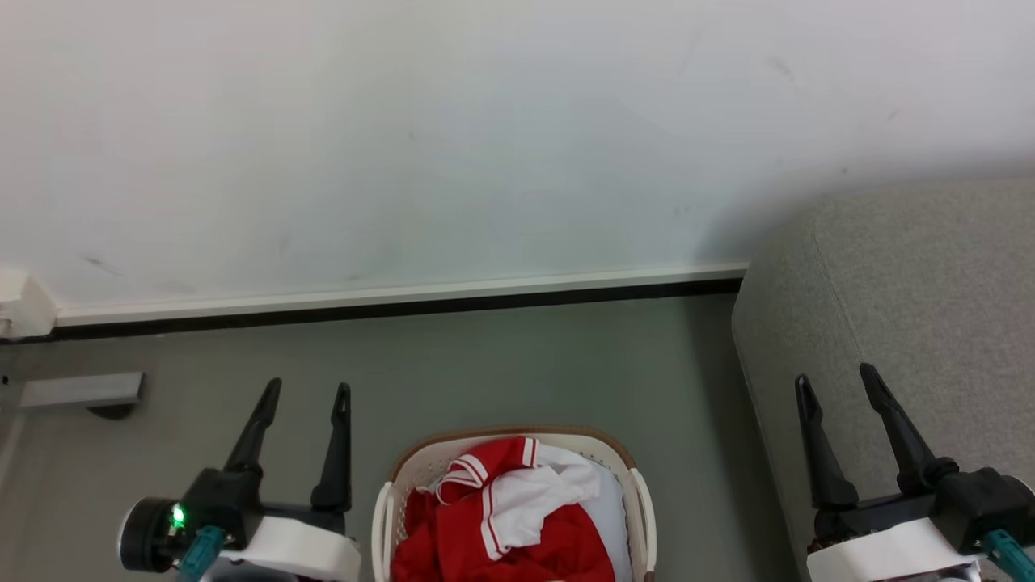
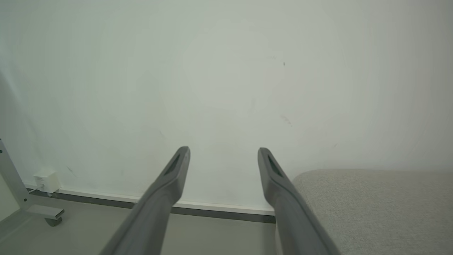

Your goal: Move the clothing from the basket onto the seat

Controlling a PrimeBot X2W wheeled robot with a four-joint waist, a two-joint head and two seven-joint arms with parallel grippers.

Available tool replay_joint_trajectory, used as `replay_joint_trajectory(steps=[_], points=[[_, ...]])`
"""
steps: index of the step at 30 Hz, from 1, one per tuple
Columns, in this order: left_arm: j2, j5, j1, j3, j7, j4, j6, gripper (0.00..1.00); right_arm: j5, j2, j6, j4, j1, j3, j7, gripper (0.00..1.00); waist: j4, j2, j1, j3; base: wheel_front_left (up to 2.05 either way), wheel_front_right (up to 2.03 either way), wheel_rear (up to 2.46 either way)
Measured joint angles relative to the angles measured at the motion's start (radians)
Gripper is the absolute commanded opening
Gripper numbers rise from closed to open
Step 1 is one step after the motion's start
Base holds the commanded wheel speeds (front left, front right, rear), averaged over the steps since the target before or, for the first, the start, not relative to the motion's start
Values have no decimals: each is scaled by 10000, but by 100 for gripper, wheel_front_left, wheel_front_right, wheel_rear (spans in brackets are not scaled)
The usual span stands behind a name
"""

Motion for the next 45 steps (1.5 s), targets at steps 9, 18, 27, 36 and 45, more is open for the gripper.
replay_joint_trajectory(steps=[9, 18, 27, 36, 45], points=[[-15, -13, -1102, -46, 0, 447, -527, 100, -234, 31, 0, -267, -616, -192, -2, 100, -391, 0, 1, 1331, 0, 0, 0], [63, -90, -2267, -349, -2, 2638, -963, 100, -286, 155, 0, -550, -1197, -750, -2, 100, -1004, 0, 2, 2619, 0, 0, 0], [249, -15, -4051, -1143, 623, 5793, -1241, 100, -291, 240, 0, -792, -1572, -748, -2, 100, -1618, 0, 2, 3700, 0, 0, 0], [362, 36, -5365, -2038, 1400, 8155, -1363, 100, 479, 268, 0, -1085, -2131, -368, -2, 100, -2179, 0, 2, 4931, 0, 0, 0], [681, 90, -6529, -2882, 2150, 9781, -1400, 100, 1139, 274, 0, -1302, -2516, -150, -2, 100, -2781, 0, 1, 6003, 0, 0, 0]])
